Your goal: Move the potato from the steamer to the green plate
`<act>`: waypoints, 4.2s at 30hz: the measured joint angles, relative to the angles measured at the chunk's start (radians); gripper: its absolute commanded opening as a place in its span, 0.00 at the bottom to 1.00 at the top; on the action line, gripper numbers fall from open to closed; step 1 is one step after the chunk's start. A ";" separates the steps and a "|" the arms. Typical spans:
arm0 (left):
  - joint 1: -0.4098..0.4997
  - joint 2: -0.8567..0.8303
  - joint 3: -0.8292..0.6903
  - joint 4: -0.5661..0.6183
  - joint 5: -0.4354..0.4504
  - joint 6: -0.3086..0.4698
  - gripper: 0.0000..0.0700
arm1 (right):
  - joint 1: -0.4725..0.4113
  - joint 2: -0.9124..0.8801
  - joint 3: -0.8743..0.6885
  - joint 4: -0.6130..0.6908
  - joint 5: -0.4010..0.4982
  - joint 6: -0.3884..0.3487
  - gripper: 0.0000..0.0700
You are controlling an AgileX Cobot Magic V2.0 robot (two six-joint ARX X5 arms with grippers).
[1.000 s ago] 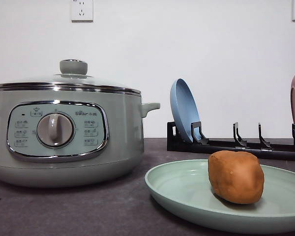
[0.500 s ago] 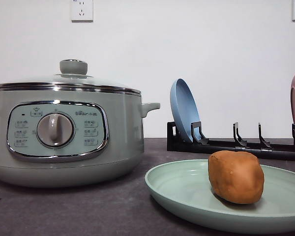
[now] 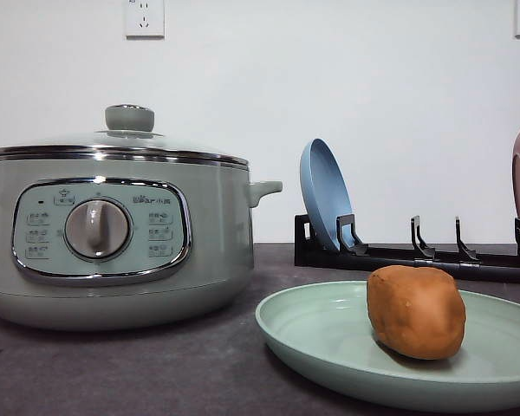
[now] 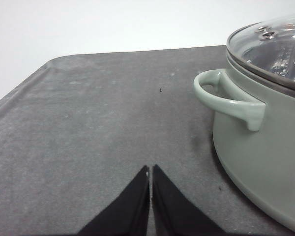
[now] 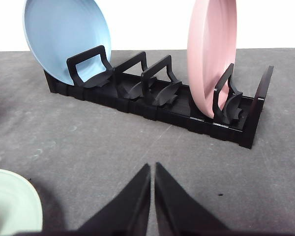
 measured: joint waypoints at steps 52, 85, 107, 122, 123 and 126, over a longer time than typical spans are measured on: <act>0.000 0.000 0.000 0.000 0.000 0.000 0.00 | 0.000 0.000 0.000 0.000 0.000 0.000 0.00; 0.000 0.000 0.000 0.000 0.000 0.000 0.00 | 0.000 0.000 0.000 0.000 0.000 0.000 0.00; 0.000 0.000 0.000 0.000 0.000 0.000 0.00 | 0.000 0.000 0.000 0.000 0.000 0.000 0.00; 0.000 0.000 0.000 0.000 0.000 0.000 0.00 | 0.000 0.000 0.000 0.000 0.000 0.000 0.00; 0.000 0.000 0.000 0.000 0.000 0.000 0.00 | 0.000 0.000 0.000 0.000 0.000 0.000 0.00; 0.000 0.000 0.000 0.000 0.000 0.000 0.00 | 0.000 0.000 0.000 0.000 0.000 0.000 0.00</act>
